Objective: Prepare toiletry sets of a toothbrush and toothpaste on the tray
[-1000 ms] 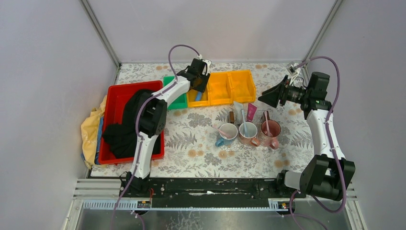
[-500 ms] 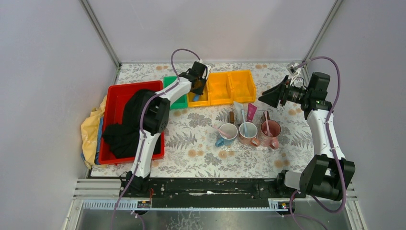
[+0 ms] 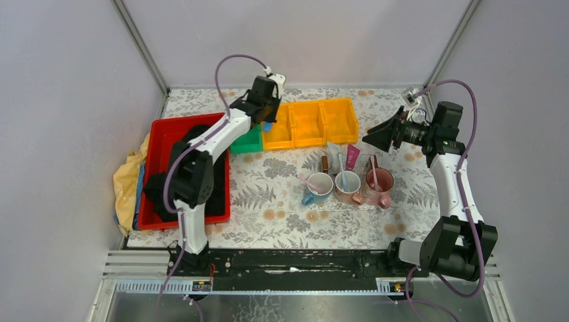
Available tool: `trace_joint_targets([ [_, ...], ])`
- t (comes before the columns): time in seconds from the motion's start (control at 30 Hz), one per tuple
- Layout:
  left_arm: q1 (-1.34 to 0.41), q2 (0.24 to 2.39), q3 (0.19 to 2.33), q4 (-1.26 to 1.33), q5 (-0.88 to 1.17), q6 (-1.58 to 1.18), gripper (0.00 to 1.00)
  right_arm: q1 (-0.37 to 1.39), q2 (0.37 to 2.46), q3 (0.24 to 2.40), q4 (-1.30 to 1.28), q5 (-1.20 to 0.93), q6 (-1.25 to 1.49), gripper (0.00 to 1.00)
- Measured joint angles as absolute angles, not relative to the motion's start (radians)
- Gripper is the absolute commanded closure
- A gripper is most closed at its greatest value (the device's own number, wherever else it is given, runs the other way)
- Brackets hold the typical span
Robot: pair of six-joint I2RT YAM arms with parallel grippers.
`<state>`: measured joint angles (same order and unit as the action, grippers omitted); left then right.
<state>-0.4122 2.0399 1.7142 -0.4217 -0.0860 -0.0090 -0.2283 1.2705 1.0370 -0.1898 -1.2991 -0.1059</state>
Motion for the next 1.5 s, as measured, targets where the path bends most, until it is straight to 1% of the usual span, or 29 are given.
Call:
trace_joint_targets([
  [0.13, -0.412, 1.884, 1.618, -0.345, -0.080, -0.028, 0.95, -0.228, 1.271, 1.036, -0.195, -1.303, -0.118, 0.37],
  [0.37, -0.412, 1.636, 1.401, -0.210, 0.008, -0.110, 0.95, -0.228, 1.271, 1.036, -0.203, -1.304, -0.146, 0.37],
  [0.6, -0.412, 1.423, 1.240, -0.093, 0.154, -0.220, 0.96, -0.228, 1.256, 1.036, -0.257, -1.305, -0.200, 0.37],
  [0.77, -0.413, 1.278, 1.127, 0.044, 0.294, -0.322, 0.96, -0.228, 1.226, 1.037, -0.263, -1.327, -0.218, 0.37],
  [0.97, -0.426, 1.187, 1.013, 0.245, 0.450, -0.460, 0.96, -0.229, 1.212, 1.085, -0.342, -1.357, -0.271, 0.36],
  [1.0, -0.440, 1.164, 0.968, 0.333, 0.511, -0.519, 0.96, -0.229, 1.208, 1.111, -0.390, -1.379, -0.303, 0.33],
  [1.13, -0.500, 1.139, 0.923, 0.422, 0.524, -0.541, 0.96, -0.229, 1.204, 1.149, -0.472, -1.393, -0.349, 0.27],
  [1.3, -0.621, 1.094, 0.859, 0.564, 0.550, -0.546, 0.96, -0.210, 1.191, 1.259, -0.612, -1.418, -0.434, 0.14],
  [1.4, -0.677, 1.088, 0.830, 0.651, 0.551, -0.543, 0.96, -0.166, 1.169, 1.308, -0.678, -1.432, -0.459, 0.07],
  [1.5, -0.730, 1.093, 0.812, 0.684, 0.535, -0.522, 0.97, -0.111, 1.153, 1.344, -0.733, -1.442, -0.472, 0.01],
])
